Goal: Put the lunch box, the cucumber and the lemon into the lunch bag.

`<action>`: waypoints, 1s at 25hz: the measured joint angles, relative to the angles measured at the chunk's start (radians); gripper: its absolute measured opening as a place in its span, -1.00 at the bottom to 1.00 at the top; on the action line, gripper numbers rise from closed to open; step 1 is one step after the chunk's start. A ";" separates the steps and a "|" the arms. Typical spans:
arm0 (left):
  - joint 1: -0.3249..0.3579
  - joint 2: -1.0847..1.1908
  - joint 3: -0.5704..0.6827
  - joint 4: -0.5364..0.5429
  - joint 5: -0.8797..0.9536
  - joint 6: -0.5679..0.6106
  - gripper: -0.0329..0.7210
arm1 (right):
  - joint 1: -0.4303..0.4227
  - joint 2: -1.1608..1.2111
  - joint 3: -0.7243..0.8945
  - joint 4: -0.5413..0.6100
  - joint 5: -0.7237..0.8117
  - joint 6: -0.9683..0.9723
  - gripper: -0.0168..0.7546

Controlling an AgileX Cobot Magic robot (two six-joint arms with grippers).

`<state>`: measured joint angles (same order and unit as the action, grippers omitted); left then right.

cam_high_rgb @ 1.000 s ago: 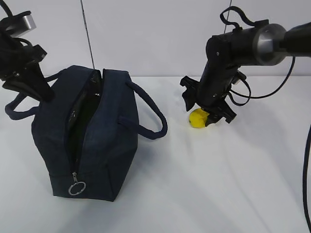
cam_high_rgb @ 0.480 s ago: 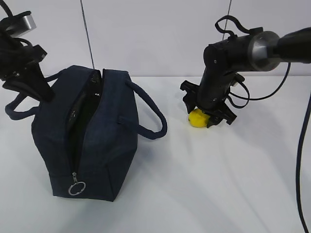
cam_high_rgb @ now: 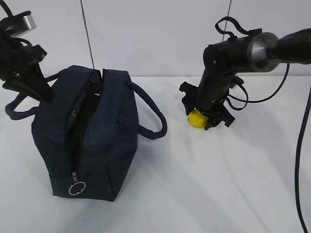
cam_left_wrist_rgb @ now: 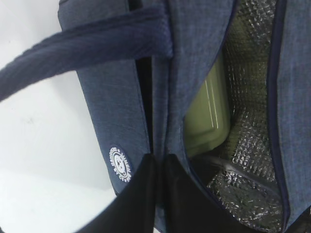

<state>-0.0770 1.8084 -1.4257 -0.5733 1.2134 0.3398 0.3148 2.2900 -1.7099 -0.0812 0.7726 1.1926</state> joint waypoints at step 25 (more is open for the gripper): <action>0.000 0.000 0.000 0.006 0.000 0.000 -0.91 | 0.000 0.007 -0.017 0.013 0.117 -0.188 -0.07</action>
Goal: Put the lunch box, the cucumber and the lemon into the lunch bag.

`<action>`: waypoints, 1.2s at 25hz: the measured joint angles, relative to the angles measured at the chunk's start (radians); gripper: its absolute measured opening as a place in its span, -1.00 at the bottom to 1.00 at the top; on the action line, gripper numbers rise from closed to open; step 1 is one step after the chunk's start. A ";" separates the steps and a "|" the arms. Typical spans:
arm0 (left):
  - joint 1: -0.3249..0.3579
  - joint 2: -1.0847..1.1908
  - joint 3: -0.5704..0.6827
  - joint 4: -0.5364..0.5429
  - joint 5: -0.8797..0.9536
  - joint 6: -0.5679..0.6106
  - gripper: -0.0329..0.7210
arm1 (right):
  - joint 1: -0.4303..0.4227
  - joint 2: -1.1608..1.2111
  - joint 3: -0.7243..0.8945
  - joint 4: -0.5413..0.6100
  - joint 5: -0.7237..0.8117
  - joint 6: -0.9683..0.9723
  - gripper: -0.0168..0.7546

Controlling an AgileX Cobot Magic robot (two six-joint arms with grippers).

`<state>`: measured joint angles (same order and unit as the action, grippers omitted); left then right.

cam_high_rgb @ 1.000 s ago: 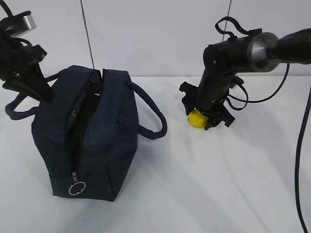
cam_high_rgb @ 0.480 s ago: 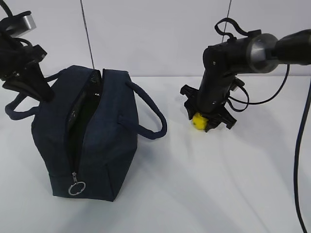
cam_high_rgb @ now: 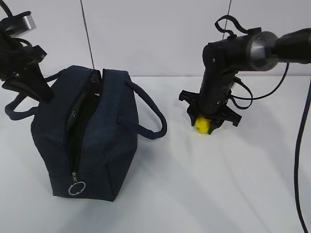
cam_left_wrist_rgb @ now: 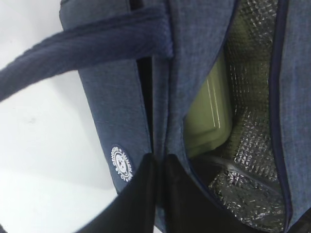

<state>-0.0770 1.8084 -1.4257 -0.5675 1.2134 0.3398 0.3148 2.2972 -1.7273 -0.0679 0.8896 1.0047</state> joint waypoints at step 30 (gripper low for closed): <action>0.000 0.000 -0.005 0.090 -0.002 -0.002 -0.91 | 0.047 -0.149 -0.373 0.685 0.338 -0.906 -0.08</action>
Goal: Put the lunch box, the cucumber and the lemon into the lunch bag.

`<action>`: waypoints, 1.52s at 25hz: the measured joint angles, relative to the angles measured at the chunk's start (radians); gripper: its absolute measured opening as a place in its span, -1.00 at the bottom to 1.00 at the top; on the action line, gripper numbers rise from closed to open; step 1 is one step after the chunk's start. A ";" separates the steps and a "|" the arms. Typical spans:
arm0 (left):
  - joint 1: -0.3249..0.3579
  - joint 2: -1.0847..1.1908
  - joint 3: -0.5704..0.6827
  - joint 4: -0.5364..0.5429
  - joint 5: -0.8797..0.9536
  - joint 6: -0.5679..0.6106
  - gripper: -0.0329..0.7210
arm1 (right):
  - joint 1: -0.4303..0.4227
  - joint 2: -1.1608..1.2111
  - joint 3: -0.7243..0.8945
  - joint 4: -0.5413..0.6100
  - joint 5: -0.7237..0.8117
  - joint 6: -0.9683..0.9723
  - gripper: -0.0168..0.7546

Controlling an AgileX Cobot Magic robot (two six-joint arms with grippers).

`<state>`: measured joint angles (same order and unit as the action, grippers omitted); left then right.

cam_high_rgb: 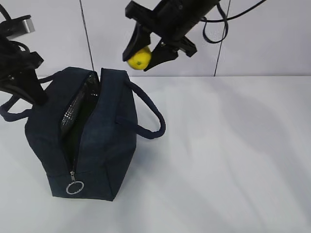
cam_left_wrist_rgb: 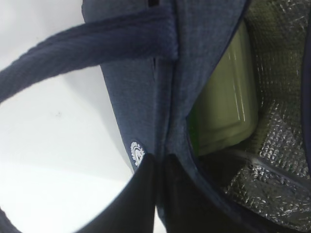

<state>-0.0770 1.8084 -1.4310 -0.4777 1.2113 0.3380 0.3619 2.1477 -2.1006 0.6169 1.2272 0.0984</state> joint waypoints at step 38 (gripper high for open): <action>0.000 0.000 0.000 0.002 0.000 0.000 -0.91 | 0.203 0.082 -0.007 -0.032 -0.059 -0.006 0.36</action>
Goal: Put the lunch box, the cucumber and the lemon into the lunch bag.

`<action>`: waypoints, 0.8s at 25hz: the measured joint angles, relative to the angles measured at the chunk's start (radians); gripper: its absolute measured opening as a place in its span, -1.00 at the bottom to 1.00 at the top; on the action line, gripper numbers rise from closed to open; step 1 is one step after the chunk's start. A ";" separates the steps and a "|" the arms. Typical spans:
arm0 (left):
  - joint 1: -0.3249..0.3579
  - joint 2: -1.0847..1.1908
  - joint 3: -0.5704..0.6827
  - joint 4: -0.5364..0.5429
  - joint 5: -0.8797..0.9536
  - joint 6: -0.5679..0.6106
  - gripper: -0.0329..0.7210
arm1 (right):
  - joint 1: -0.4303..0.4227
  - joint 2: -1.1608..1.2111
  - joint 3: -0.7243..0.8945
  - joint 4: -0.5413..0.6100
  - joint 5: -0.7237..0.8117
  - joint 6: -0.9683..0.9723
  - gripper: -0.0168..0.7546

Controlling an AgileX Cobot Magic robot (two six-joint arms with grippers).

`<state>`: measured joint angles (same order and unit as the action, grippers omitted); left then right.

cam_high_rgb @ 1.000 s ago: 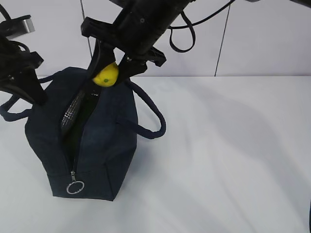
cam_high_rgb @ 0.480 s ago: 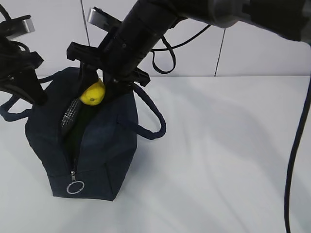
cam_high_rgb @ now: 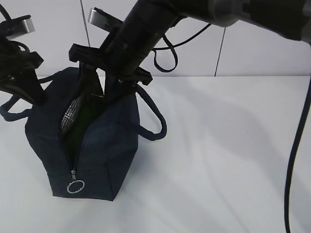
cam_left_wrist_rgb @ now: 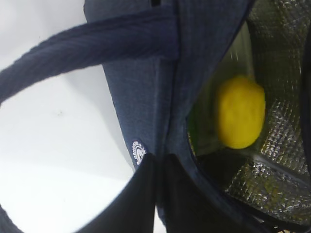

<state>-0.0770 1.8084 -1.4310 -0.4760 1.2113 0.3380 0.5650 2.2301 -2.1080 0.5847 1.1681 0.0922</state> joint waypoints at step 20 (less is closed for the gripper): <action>0.000 0.000 0.000 0.002 0.000 0.000 -0.91 | 0.000 -0.087 -0.136 -0.264 0.079 0.093 0.24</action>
<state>-0.0770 1.8084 -1.4310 -0.4737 1.2113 0.3380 0.5650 2.1427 -2.2440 0.3203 1.2472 0.1857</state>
